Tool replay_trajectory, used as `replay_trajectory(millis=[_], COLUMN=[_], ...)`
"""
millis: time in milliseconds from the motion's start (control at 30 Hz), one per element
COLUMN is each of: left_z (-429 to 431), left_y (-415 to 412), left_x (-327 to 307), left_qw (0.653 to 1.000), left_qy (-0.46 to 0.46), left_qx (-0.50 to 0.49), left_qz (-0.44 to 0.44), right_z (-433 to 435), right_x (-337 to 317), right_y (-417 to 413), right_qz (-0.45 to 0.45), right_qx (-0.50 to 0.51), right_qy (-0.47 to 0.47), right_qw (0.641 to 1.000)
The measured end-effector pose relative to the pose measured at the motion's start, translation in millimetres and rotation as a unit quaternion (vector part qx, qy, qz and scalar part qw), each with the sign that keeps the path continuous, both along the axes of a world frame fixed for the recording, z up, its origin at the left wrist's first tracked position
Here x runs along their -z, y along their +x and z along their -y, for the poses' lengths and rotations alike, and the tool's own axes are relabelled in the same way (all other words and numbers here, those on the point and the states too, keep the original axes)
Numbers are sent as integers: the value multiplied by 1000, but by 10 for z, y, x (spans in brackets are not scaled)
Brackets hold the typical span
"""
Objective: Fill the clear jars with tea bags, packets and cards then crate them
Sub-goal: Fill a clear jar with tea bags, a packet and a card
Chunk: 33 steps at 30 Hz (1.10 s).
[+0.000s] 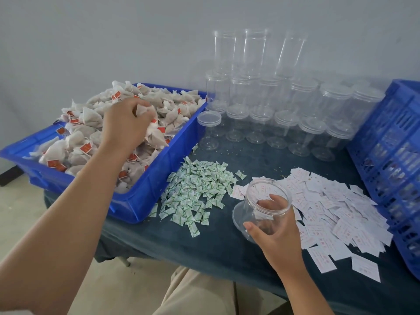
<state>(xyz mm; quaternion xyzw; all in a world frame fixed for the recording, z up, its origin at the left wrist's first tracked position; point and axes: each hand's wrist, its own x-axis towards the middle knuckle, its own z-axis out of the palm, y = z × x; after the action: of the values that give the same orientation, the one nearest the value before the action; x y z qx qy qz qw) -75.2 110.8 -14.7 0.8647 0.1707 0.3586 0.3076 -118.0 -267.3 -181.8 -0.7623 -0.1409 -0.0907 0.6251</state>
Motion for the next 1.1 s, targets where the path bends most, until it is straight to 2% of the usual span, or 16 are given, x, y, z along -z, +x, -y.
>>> replay_trajectory(millis=[67,167,400,500,633,800,867,933,1100], left_z=[123,310,1131,1407,1654,1857,1928,1974,2021], left_y=[-8,-30,-124,-182,-221,-244,-258,-262,-278], left_x=[-123,-275,-427,-481,-722,-958,-952,-879,-508], left_qw=[1000,997,975,953,904,869,872,892,923], left_qy=[10,-40,-111,-164,-254,-292,-272,-222,-153], left_qx=[-12,3,157,229,315,379,391,385,349], left_qz=[24,63,108,114,135,125,110,88,-51], right_z=[4,-2,-22,-24,-18,-6,3,17,34], right_x=[-1,-19,-41,-58,-56,-85,-103,-110,-92], right_y=[-6,-16,-36,-41,-47,-66,-66,-68,-77], right_qz=[-4,-4,-15,-21,-34,-31,-35,-34,-14], right_qx=[2,7,8,11,9,10,9,8,-3], right_qy=[-2,-3,-35,-47,-51,-50,-36,-23,5], right_qw=[1000,1000,999,999,998,998,999,999,1000])
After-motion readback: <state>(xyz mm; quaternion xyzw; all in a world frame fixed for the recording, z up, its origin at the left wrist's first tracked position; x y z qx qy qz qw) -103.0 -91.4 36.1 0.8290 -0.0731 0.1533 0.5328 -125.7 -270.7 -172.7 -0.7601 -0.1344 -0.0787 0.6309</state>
